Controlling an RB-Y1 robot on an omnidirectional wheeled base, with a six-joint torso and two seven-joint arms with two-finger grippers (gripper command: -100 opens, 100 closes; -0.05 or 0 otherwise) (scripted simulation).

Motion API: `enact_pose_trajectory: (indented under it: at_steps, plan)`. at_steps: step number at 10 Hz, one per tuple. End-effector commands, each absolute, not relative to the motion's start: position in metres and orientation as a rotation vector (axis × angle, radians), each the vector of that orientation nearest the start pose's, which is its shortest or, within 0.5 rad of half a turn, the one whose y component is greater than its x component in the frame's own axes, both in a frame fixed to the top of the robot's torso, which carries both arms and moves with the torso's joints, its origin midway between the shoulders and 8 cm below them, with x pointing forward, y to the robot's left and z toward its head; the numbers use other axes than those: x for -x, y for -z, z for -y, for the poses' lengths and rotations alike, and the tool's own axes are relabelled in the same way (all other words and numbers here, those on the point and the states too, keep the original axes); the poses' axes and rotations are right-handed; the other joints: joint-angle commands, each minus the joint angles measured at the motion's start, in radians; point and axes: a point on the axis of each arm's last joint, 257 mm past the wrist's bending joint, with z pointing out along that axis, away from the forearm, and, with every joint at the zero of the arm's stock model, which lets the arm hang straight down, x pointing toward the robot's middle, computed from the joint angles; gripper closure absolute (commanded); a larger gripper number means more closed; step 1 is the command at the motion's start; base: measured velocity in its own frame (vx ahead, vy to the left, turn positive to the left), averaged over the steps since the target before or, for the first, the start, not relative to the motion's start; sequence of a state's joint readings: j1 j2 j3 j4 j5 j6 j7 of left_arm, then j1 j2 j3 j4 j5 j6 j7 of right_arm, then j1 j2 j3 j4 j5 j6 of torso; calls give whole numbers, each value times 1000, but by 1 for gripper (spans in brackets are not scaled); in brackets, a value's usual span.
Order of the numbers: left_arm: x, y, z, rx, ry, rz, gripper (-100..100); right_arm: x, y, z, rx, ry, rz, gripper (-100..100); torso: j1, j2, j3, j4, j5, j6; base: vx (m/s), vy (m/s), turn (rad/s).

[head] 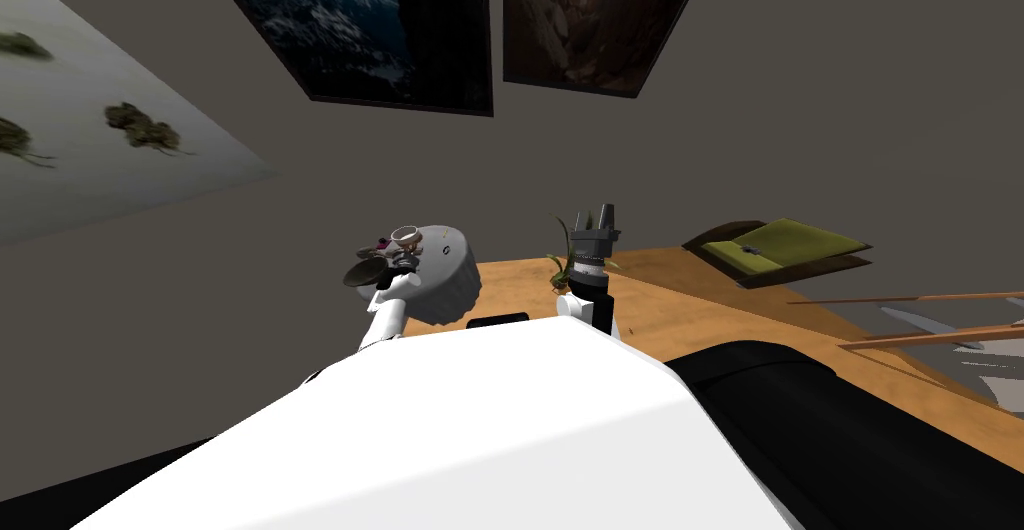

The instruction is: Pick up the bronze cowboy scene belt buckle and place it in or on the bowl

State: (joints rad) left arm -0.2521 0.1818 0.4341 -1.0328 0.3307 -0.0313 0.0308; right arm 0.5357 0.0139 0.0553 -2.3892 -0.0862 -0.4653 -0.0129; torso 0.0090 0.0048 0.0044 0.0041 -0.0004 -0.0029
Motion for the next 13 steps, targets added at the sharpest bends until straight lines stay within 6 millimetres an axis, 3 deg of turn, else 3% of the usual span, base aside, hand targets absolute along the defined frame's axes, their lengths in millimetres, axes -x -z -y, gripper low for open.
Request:
enact_pose_trajectory:
  at_steps: [1,13]
  plan:
    - [-551,315,-471,1700,1041,-792,100,-326,-54,274,-698,-1423,-514,0,0,0,0,0,0,0,-22,98,2]
    - [-554,325,-448,1599,1130,-757,100,-326,-54,274,-698,-1423,-514,0,-2,-3,-2,-2,-1,0,0,107,17]
